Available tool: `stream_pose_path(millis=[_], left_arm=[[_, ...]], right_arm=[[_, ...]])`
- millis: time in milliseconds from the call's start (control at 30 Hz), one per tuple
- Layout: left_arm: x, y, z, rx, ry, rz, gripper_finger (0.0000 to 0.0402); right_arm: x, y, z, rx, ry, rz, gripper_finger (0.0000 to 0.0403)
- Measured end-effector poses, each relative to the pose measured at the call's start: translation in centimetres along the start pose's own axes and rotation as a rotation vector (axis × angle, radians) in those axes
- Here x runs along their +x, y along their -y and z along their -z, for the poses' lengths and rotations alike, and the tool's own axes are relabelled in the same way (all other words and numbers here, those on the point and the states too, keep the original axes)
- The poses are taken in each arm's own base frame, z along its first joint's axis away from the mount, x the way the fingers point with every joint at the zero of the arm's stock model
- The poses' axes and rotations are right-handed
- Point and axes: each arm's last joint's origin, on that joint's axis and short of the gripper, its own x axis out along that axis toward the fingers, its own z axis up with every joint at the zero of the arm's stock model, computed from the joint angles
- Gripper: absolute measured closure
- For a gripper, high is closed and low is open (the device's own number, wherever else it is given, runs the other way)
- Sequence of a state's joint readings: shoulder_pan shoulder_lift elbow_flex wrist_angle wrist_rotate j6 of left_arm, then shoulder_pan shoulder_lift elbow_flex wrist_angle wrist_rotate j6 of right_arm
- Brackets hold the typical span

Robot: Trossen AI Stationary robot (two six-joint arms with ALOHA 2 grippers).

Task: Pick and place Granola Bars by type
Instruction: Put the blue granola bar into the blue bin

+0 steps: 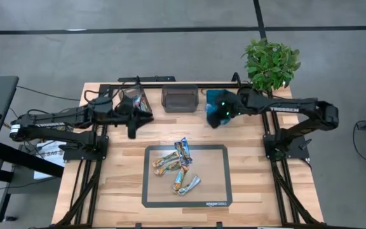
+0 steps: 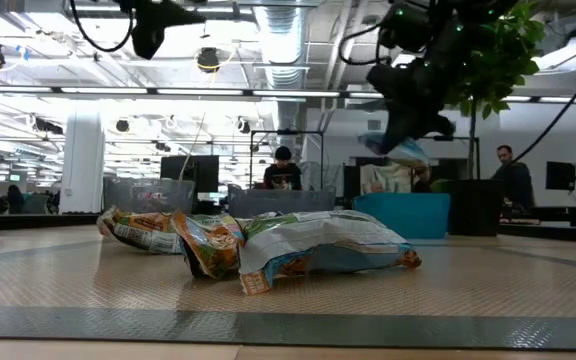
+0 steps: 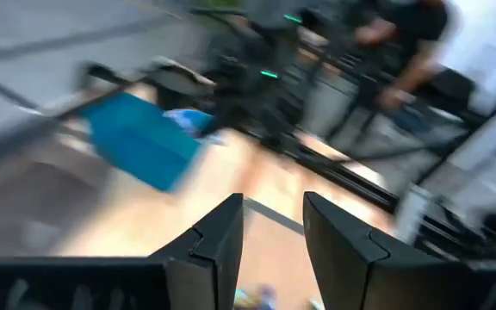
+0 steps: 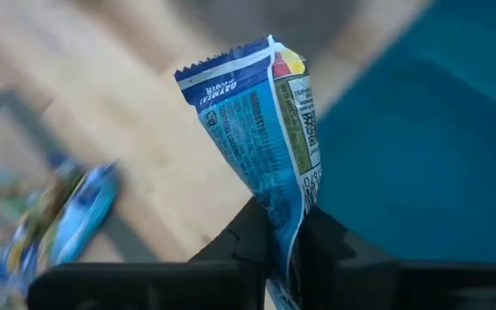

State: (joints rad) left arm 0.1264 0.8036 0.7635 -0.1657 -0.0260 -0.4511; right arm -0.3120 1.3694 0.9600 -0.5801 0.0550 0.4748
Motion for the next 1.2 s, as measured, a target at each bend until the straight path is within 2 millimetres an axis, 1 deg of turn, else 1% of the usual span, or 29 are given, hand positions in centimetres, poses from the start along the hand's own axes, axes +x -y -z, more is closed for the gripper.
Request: stream_pose_path(millis=[100,233,433,500,633,833,900,1000,1100,1200], left_arm=[[0.0,-0.5,-0.2,0.024,0.05,-0.116,0.0288],[0.8,-1.2,-0.1,0.052,0.035,-0.173,0.0288],[2.2,-1.6,0.5,0.053,-0.051,-0.117,0.0288],[2.3,-1.6,0.7,0.053,-0.069,-0.117,0.0288],[2.2,-1.6,0.6,0.056,-0.109,-0.134,0.0288],[1.7,-1.2,-0.1,0.106,-0.133,-0.135,0.0288],[1.7,-1.0,-0.3,0.122,-0.145,-0.093,0.0288],[1.6,-0.7,-0.3,0.131,-0.172,-0.016,0.0288],[1.6,-0.6,-0.1,0.124,-0.207,0.044,0.0288],[1.5,-0.6,0.3,0.114,-0.259,0.062,0.0288]], right_arm=[[-0.1,1.3,-0.2,0.112,-0.006,0.058,0.0379],[0.5,2.5,-0.6,0.213,-0.017,0.112,0.0374],[2.2,4.0,-0.7,0.28,-0.059,0.197,0.0355],[2.5,4.3,-0.8,0.257,-0.066,0.213,0.0346],[2.5,4.4,-0.9,0.196,-0.07,0.211,0.0314],[2.0,4.3,-1.1,0.157,-0.043,0.194,0.0235],[1.8,3.8,-1.3,0.111,-0.024,0.136,0.0211],[1.3,1.7,-1.7,0.024,-0.01,0.041,0.0185],[0.5,-1.0,-1.7,-0.087,0.006,-0.026,0.0176],[-0.2,-3.5,-1.3,-0.16,0.003,-0.07,0.0179]])
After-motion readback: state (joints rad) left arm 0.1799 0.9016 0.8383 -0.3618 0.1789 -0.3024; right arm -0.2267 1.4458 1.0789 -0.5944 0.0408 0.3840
